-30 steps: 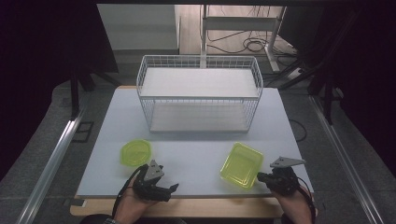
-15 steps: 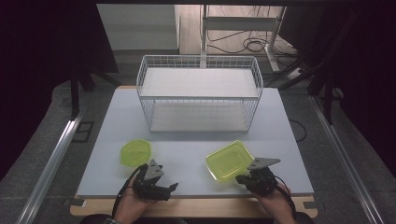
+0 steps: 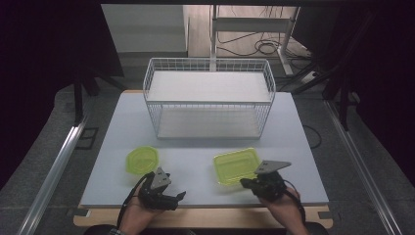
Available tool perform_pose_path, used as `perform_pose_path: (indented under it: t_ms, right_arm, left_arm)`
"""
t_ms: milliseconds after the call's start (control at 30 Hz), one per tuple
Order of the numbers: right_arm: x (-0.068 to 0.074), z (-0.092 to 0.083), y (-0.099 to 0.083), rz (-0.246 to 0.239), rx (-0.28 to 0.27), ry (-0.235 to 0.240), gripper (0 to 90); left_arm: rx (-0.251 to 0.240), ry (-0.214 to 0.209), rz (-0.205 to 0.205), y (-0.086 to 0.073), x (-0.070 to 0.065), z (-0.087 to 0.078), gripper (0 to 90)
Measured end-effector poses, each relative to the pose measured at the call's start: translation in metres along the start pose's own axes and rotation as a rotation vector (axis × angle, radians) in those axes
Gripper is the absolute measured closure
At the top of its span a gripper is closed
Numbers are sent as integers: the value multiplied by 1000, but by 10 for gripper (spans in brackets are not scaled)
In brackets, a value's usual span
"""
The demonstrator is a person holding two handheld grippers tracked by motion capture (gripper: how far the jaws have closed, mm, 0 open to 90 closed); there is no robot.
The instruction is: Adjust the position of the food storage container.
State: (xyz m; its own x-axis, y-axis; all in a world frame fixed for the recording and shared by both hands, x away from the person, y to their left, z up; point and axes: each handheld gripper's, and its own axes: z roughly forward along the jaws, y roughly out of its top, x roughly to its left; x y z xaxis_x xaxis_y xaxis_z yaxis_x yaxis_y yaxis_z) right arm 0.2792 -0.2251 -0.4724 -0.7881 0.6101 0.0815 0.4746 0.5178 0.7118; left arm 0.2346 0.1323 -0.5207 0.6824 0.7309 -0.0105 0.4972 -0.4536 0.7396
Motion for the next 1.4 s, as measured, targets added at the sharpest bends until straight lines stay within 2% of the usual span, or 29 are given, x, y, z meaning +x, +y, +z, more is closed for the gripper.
perform_pose_path:
  t_ms: [67,133,167,200,233,267,333,433,667,800,833,867,900,1033,1200,1400]
  right_arm:
    - [-15,-10,5,24,-26,-49,887]
    - [-33,-12,9,35,-23,-117,888]
    - [-41,-12,10,49,-20,-137,889]
    - [-41,-12,10,49,-20,-137,889]
    - [-60,-7,11,78,-10,-193,889]
    - [-67,-4,11,88,-3,-214,889]
    - [-78,2,10,112,12,-237,888]
    - [-87,12,9,136,34,-226,887]
    - [-77,20,14,112,40,-219,887]
    - [-67,31,21,104,39,-181,888]
    - [-60,37,25,90,40,-159,887]
    - [-60,37,25,90,40,-159,887]
    - [-53,43,29,83,41,-135,887]
    - [-45,51,32,58,45,-110,885]
    - [-47,39,25,64,14,-132,840]
    - [-42,17,15,58,-59,-122,621]
  left_arm:
    - [0,0,2,0,0,0,172]
    - [-2,-1,3,0,-1,0,172]
    - [-1,0,3,0,-1,0,172]
    - [-1,0,3,0,-1,0,172]
    - [1,1,5,0,0,0,172]
    - [1,2,2,0,0,0,172]
    - [2,3,3,-1,0,0,172]
    - [8,5,8,-1,0,1,172]
    - [9,5,12,-1,0,1,172]
    - [9,7,15,-1,-1,0,172]
    - [7,8,14,-1,0,0,172]
    - [7,8,14,-1,0,0,172]
    - [6,7,13,-1,0,-1,172]
    - [6,6,13,-2,0,-2,171]
    - [-6,-1,8,-3,0,-3,161]
    - [-34,-26,-6,-6,-1,-7,93]
